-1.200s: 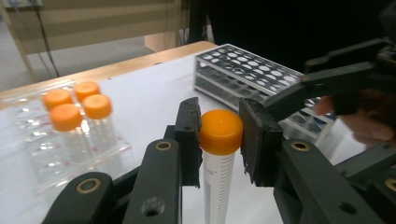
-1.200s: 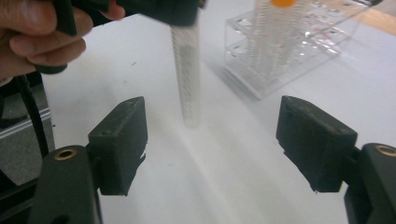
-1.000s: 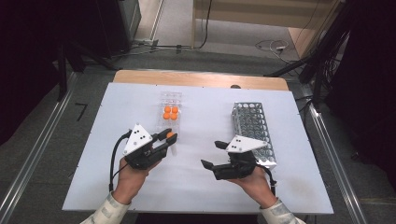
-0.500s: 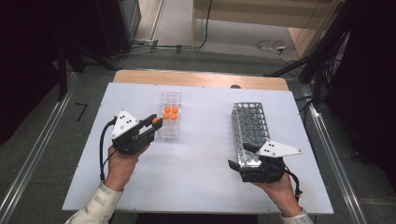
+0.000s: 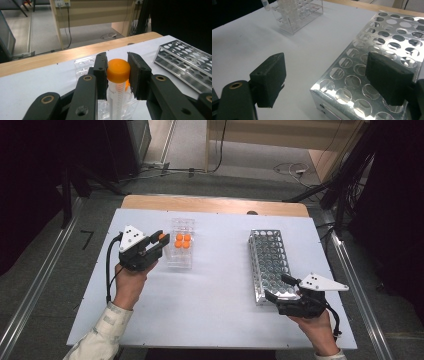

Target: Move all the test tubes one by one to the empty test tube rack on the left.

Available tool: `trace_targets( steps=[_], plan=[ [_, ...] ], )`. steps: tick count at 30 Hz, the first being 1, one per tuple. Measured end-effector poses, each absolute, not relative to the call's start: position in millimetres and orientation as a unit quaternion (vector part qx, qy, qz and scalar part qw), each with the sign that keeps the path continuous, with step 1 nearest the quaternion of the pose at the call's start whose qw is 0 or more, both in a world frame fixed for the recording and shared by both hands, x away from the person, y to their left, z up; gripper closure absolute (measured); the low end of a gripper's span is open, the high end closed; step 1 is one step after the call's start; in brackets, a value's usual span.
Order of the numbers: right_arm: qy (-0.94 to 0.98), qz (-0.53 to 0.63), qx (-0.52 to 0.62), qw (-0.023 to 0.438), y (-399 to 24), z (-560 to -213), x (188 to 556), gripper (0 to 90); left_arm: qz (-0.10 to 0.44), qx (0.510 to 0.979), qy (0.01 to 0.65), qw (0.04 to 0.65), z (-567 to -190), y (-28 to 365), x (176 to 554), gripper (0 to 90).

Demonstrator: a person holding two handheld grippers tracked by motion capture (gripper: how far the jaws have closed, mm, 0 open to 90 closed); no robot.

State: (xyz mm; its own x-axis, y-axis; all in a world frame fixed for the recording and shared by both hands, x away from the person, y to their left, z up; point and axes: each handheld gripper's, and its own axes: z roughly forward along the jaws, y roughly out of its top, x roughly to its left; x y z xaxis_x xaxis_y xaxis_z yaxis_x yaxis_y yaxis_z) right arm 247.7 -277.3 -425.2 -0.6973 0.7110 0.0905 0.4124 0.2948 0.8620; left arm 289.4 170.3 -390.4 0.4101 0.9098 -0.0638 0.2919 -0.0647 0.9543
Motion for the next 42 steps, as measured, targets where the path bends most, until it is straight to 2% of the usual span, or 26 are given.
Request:
trace_targets(
  steps=[23,42],
  plan=[
    [0.782,0.48,0.365,0.161,-284.2,-423.3,246.9,15.7,0.317,0.663,0.457,0.501,-391.8,164.5,312.7,70.4],
    [0.781,0.481,0.364,0.162,-285.0,-423.5,246.9,15.7,0.31,0.679,0.461,0.479,-419.4,159.7,312.9,70.2]
  ],
)
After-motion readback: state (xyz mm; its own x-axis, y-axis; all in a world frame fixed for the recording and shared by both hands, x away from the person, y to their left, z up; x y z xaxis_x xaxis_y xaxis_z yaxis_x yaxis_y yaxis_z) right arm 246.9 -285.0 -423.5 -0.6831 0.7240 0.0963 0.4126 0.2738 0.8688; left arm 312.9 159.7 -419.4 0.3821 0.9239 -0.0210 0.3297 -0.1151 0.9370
